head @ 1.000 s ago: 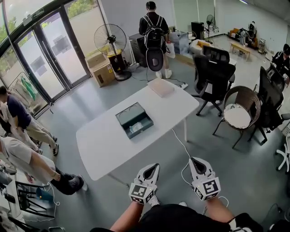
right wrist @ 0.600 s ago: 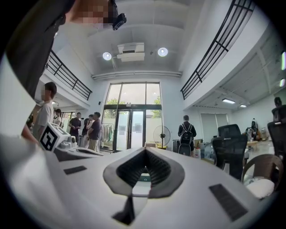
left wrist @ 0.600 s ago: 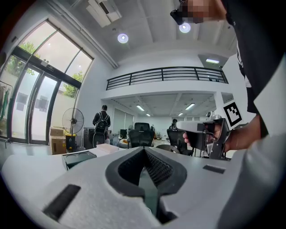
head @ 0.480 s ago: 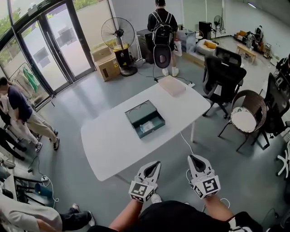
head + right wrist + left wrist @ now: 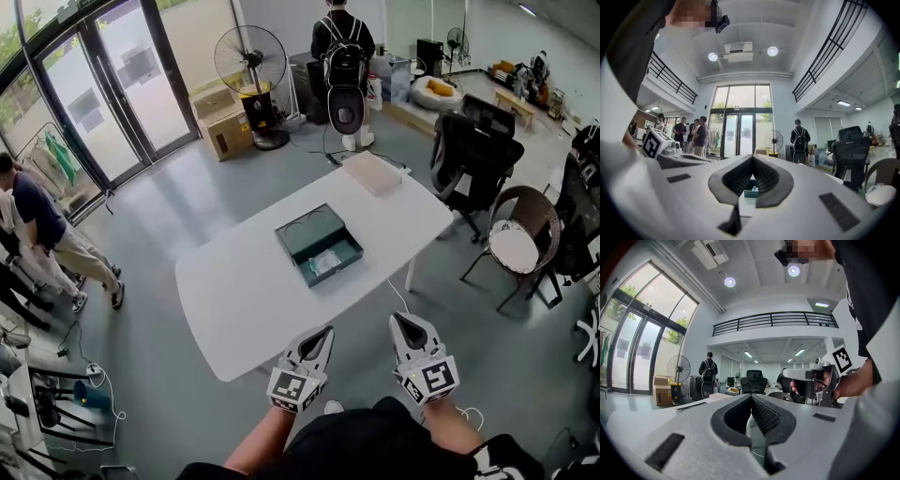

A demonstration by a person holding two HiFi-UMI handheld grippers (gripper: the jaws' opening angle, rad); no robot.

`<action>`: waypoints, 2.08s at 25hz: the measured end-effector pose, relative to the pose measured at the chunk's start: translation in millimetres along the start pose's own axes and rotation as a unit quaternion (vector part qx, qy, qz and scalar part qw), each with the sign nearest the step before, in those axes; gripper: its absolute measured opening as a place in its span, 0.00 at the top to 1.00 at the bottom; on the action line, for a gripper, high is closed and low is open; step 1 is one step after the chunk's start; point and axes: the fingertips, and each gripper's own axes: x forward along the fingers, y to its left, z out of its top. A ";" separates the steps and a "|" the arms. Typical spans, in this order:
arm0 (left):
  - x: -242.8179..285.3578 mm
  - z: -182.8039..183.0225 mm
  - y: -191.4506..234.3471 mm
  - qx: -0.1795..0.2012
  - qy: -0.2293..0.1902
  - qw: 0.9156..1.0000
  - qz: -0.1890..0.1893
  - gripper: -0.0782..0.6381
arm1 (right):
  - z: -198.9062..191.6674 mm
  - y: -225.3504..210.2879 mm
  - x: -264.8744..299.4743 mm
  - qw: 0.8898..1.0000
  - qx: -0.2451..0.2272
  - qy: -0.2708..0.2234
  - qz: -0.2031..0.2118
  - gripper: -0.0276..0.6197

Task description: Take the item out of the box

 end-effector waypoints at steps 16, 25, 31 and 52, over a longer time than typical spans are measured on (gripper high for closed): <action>55.0 -0.9 57.9 -0.003 0.009 0.999 0.037 0.87 | -4.9 -41.0 84.8 0.999 0.004 -0.007 0.035 0.95; 128.9 -2.2 84.7 -0.008 0.025 0.996 0.085 0.87 | -3.8 -105.7 138.7 0.995 0.006 -0.004 0.100 0.95; 174.9 -8.6 96.2 -0.009 0.037 0.992 0.118 0.87 | -14.1 -152.1 162.2 0.991 0.000 0.004 0.137 0.95; 194.6 -35.6 135.7 0.019 0.115 0.976 0.183 0.87 | -42.4 -151.6 232.0 0.965 0.025 0.028 0.261 0.95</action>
